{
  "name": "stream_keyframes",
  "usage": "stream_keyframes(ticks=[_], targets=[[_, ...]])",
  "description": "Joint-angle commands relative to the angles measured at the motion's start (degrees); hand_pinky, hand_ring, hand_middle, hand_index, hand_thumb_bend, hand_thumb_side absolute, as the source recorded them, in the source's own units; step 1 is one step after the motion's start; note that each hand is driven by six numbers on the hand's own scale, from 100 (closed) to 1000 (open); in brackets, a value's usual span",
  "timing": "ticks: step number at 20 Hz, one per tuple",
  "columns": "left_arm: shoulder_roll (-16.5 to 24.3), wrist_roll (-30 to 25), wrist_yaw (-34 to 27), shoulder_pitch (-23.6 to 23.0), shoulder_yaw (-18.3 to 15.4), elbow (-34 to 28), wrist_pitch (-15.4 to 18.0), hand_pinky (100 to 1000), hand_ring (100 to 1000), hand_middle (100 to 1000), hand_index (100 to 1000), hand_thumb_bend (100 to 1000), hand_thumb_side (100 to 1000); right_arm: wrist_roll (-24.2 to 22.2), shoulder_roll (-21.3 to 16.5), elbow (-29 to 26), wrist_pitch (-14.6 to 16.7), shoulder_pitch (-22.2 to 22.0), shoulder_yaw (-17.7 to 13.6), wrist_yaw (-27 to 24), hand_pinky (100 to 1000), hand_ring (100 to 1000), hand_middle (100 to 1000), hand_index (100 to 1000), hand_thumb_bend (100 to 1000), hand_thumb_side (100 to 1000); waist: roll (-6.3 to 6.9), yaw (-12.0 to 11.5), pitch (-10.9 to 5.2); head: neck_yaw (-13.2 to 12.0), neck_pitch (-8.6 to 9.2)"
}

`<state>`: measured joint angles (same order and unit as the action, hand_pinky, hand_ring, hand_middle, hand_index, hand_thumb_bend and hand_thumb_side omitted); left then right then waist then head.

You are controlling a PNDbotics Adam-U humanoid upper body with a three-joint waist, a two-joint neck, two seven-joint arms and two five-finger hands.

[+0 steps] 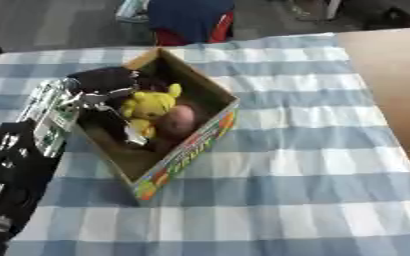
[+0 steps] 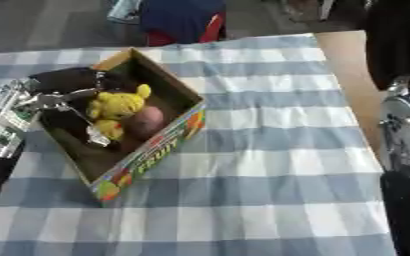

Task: Pick up objects on the table and place them in the box.

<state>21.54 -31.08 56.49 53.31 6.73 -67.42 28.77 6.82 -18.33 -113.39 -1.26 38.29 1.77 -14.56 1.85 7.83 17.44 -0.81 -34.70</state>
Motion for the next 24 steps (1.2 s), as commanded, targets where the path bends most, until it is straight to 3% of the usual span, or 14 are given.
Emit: stream_keyframes(ticks=[1, 5, 8, 10, 14, 17, 21, 24], targets=[[1.94, 2.50, 2.40, 0.60, -1.42, -2.59, -1.59, 589, 911, 874, 991, 1000, 914, 0.19, -1.07, -1.20, -0.01, 0.58, -0.49, 0.23, 685, 719, 647, 854, 100, 985, -0.17, -0.09, -1.08, 0.54, 0.09], [2.12, 9.51, 4.21, 0.00, -2.69, -5.10, -4.80, 590, 909, 867, 986, 1000, 1000, 0.40, -1.07, -1.20, 0.08, 0.51, -0.63, 0.21, 685, 719, 647, 854, 100, 983, -0.34, -0.22, -1.19, 1.09, -0.16], [2.23, 14.05, 4.48, -0.58, -2.86, -6.52, -6.95, 590, 909, 866, 985, 1000, 1000, 0.54, -1.03, -1.20, 0.15, 0.48, -0.69, 0.15, 685, 719, 647, 854, 100, 983, -0.40, -0.23, -1.24, 1.20, -0.27], [2.06, 18.89, 2.39, -1.05, -5.11, -8.70, -9.89, 556, 879, 834, 954, 1000, 1000, 0.76, -1.04, -1.20, 0.29, 0.42, -0.86, 0.12, 684, 719, 648, 853, 100, 982, -0.67, -0.43, -1.34, 0.96, -0.47], [2.02, 28.27, -7.05, -2.90, -8.04, -13.08, -15.58, 518, 838, 785, 907, 1000, 1000, 1.16, -1.03, -1.20, 0.51, 0.20, -1.15, 0.08, 684, 719, 648, 854, 100, 982, -1.08, -0.74, -1.42, 0.50, -0.44], [2.34, 35.23, -17.86, -5.59, -10.63, -17.10, -17.24, 476, 794, 738, 874, 1000, 977, 1.50, -0.91, -1.20, 0.60, -0.17, -1.47, 0.07, 684, 720, 648, 854, 100, 983, -1.39, -1.10, -1.63, 0.60, -0.49], [2.89, 41.21, -30.24, -10.31, -14.38, -22.47, -18.86, 446, 759, 699, 842, 859, 943, 1.92, -1.28, -1.20, 0.74, -0.80, -1.86, 0.20, 684, 720, 648, 854, 100, 983, -1.63, -1.82, -1.91, 1.18, -1.12], [3.22, 43.85, -37.94, -13.44, -16.95, -27.23, -20.30, 423, 733, 672, 820, 691, 974, 2.10, -1.50, -1.20, 0.88, -1.25, -2.08, 0.30, 683, 720, 648, 854, 100, 982, -1.87, -2.40, -2.04, 1.55, -1.40]])
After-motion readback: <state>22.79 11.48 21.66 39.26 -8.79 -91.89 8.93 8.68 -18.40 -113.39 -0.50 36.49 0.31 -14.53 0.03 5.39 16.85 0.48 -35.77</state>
